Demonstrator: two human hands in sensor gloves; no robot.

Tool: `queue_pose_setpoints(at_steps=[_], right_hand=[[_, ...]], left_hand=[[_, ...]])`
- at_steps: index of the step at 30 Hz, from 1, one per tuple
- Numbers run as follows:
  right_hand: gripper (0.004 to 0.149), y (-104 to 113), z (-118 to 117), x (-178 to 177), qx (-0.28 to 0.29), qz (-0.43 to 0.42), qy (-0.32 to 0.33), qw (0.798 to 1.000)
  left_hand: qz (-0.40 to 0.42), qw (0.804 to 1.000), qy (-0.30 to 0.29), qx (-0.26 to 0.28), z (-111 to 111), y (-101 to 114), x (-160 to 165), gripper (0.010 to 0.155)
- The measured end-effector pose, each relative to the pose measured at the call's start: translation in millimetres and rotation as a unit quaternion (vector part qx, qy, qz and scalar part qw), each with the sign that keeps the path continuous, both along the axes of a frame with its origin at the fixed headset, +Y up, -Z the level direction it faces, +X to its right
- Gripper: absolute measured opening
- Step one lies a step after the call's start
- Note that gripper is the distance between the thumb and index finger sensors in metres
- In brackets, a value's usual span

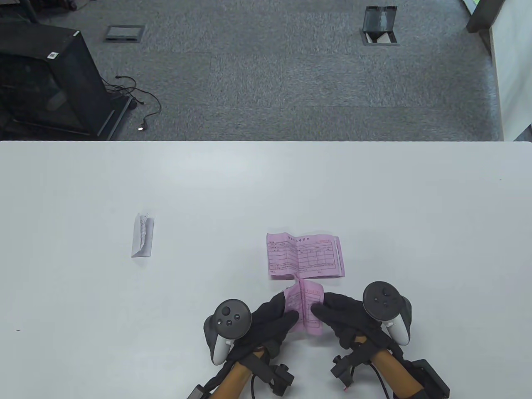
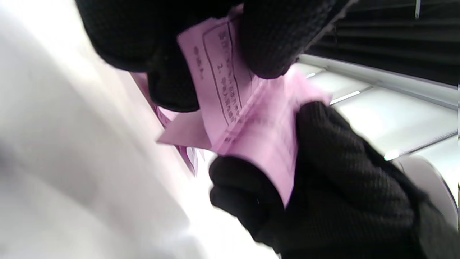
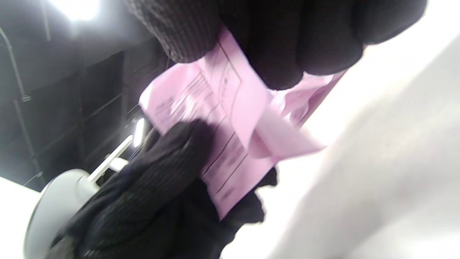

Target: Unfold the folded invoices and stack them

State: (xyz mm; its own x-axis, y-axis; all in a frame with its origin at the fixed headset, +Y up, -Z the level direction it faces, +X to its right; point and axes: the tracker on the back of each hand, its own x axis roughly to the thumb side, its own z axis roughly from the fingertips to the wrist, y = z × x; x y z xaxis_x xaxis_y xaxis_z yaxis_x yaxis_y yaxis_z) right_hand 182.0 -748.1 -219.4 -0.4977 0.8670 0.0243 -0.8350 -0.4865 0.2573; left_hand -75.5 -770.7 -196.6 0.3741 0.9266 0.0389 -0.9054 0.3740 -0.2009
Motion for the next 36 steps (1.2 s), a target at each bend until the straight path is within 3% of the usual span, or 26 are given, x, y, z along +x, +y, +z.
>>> queue_pose_setpoints(at_steps=[7,13,20,24,30,34,36], right_hand=[[0.038,-1.7,-11.7,31.9,0.024,0.096,-0.080,0.992],[0.036,-5.8,-10.8,24.2,0.061,0.225,-0.078,0.969],[0.036,-22.3,-11.7,6.2,0.073,0.376,-0.037,0.923],[0.036,-22.3,-9.9,-1.2,0.085,0.433,-0.024,0.897],[0.036,-21.3,-9.3,-0.9,0.072,0.463,-0.018,0.883],[0.036,-20.9,-9.1,0.1,0.057,0.470,-0.012,0.881],[0.036,-20.8,-8.9,-0.1,0.055,0.471,-0.010,0.880]], left_hand=[[-0.049,0.994,0.089,-0.044,-5.3,-0.8,-29.9,0.052],[-0.132,0.983,0.098,-0.076,-8.0,-5.1,-25.4,0.059],[-0.331,0.939,0.061,-0.069,-12.0,-5.4,-7.4,0.074],[-0.439,0.895,0.040,-0.062,-13.8,-2.8,5.8,0.085],[-0.530,0.847,0.021,-0.025,-9.2,0.9,20.2,0.093],[-0.552,0.834,0.009,-0.006,-6.2,1.5,22.7,0.095],[-0.550,0.835,-0.009,0.004,-6.9,1.2,23.0,0.089]])
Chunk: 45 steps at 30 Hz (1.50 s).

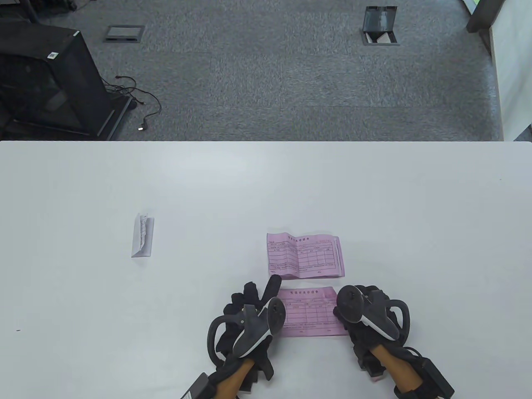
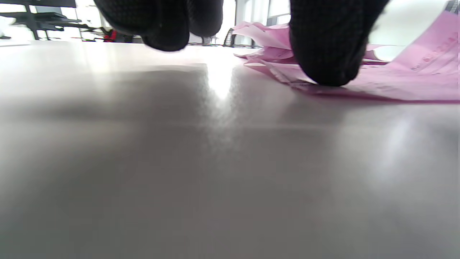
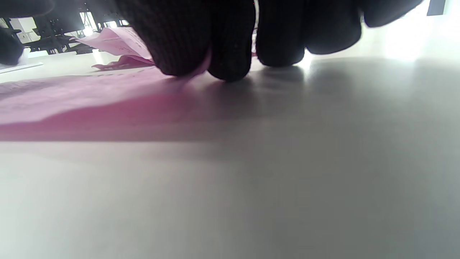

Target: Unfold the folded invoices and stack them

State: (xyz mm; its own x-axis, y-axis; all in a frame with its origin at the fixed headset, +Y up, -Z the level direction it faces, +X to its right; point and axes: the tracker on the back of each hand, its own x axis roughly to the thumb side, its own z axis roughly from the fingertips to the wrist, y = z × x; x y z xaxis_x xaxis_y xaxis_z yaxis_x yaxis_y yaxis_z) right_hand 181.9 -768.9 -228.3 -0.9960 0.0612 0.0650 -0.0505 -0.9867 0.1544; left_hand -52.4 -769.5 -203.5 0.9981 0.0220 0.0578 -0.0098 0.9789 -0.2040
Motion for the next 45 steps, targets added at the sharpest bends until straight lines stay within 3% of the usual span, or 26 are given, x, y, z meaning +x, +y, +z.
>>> queue_pose_setpoints(at_steps=[2,4,8,11,13,14,18,26,33,39,45], right_hand=[[0.036,0.6,0.2,-0.4,-0.002,0.005,-0.002,1.000],[0.038,2.3,0.6,0.0,-0.005,0.019,-0.008,1.000],[0.046,12.5,3.1,1.7,0.010,0.071,-0.021,0.997],[0.051,33.2,11.1,-1.9,0.098,0.148,-0.012,0.984],[0.052,44.8,17.6,-8.8,0.137,0.131,0.014,0.982],[0.052,48.5,20.7,-17.3,0.136,0.081,0.062,0.985],[0.054,46.6,23.2,-46.4,0.066,0.006,0.139,0.988],[0.059,16.1,12.0,-113.0,0.006,0.091,0.194,0.977],[0.061,11.1,17.2,-114.5,0.026,0.114,0.194,0.974],[0.061,2.5,14.8,-109.7,0.001,0.104,0.183,0.978],[0.059,4.4,11.4,-87.7,0.009,0.132,0.162,0.978]], left_hand=[[-0.002,1.000,-0.006,-0.015,-1.5,-1.3,-0.3,0.069],[0.009,0.998,-0.005,-0.055,-3.8,-6.2,-3.9,0.060],[0.045,0.995,-0.010,-0.089,-6.1,-9.3,-11.3,0.066],[0.061,0.993,-0.009,-0.098,-6.6,-11.8,-15.3,0.069],[0.061,0.993,-0.012,-0.101,-6.6,-12.3,-15.8,0.070],[0.060,0.993,-0.014,-0.101,-6.4,-11.4,-15.5,0.070],[0.060,0.993,-0.017,-0.104,-6.4,-11.5,-15.0,0.070],[0.061,0.992,-0.018,-0.108,-5.8,-11.7,-13.9,0.072],[0.063,0.992,-0.016,-0.110,-5.6,-11.4,-14.3,0.072],[0.065,0.992,-0.014,-0.111,-5.6,-12.0,-15.3,0.072],[0.064,0.992,-0.014,-0.111,-5.7,-12.1,-15.8,0.071]])
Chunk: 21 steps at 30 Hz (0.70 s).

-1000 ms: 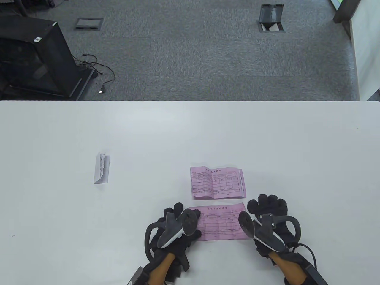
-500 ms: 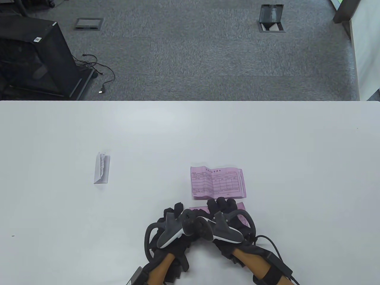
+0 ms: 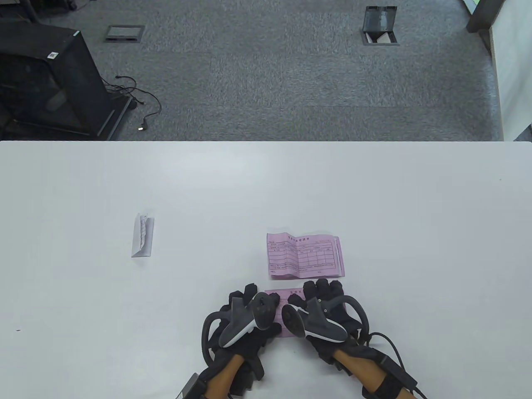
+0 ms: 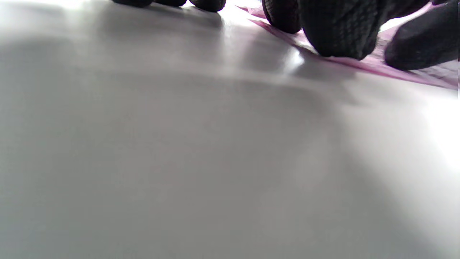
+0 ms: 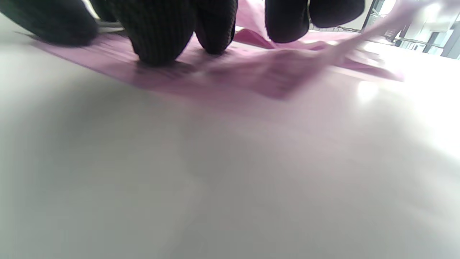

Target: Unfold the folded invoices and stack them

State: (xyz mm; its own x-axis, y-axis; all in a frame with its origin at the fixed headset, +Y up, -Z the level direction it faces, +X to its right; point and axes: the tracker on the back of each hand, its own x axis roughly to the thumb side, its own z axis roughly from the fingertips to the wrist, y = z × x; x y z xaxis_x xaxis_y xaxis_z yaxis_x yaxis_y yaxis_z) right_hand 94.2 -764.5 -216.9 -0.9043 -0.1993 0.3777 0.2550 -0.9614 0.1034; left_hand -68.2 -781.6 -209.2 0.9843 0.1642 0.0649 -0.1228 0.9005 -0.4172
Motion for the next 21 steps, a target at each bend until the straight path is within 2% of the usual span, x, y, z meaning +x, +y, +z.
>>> queue_pose_setpoints(at_steps=[11,16,21], right_hand=[[0.058,-0.1,-5.7,70.6,0.001,0.007,-0.070,0.998],[0.059,-0.7,-6.9,87.2,-0.007,-0.003,-0.089,0.996],[0.059,-0.6,-7.0,89.7,-0.010,-0.007,-0.092,0.996]], left_hand=[[0.002,1.000,0.002,-0.002,-0.2,-0.2,-1.8,0.073],[0.002,1.000,0.001,-0.002,-0.5,0.0,-3.2,0.074],[0.000,1.000,0.004,0.001,-0.3,0.2,-4.3,0.076]])
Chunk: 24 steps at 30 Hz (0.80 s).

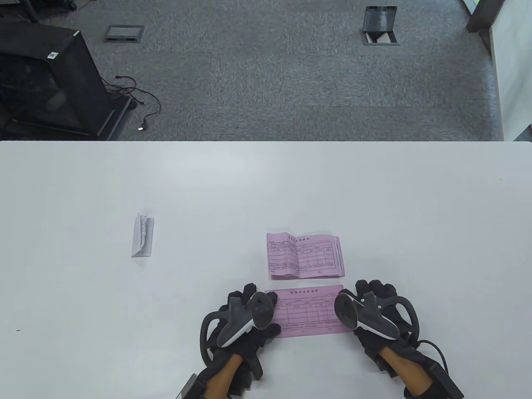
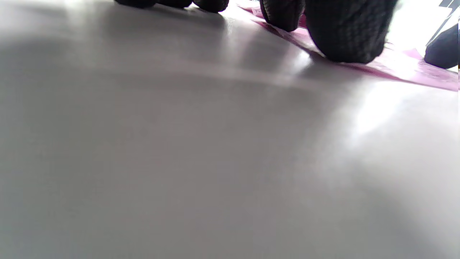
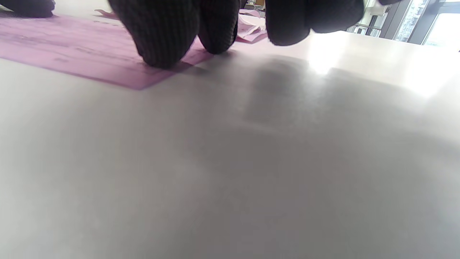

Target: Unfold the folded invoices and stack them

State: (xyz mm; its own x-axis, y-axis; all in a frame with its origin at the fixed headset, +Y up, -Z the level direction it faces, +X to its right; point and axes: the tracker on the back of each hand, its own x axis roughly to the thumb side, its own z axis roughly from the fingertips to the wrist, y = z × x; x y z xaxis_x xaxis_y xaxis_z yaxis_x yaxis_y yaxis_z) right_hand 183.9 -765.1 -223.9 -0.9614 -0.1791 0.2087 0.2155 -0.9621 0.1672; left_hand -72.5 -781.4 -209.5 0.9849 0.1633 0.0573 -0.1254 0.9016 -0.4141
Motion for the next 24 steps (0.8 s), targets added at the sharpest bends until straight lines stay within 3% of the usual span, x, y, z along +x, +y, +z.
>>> queue_pose_setpoints(at_steps=[7,11,16,24], right_hand=[[0.059,2.7,0.4,0.5,0.011,-0.024,-0.004,1.000],[0.059,20.2,5.6,-8.6,0.043,-0.073,0.009,0.996],[0.059,30.0,14.0,-45.8,0.049,-0.090,0.063,0.993],[0.059,15.5,15.0,-100.2,0.023,-0.052,0.114,0.992]], left_hand=[[-0.006,1.000,0.000,0.002,0.1,0.5,-0.9,0.077],[-0.005,1.000,-0.001,0.001,0.0,0.4,-0.9,0.077],[-0.007,1.000,-0.004,-0.001,0.4,0.1,0.1,0.077],[-0.009,1.000,-0.008,-0.005,1.0,-0.4,1.1,0.077]])
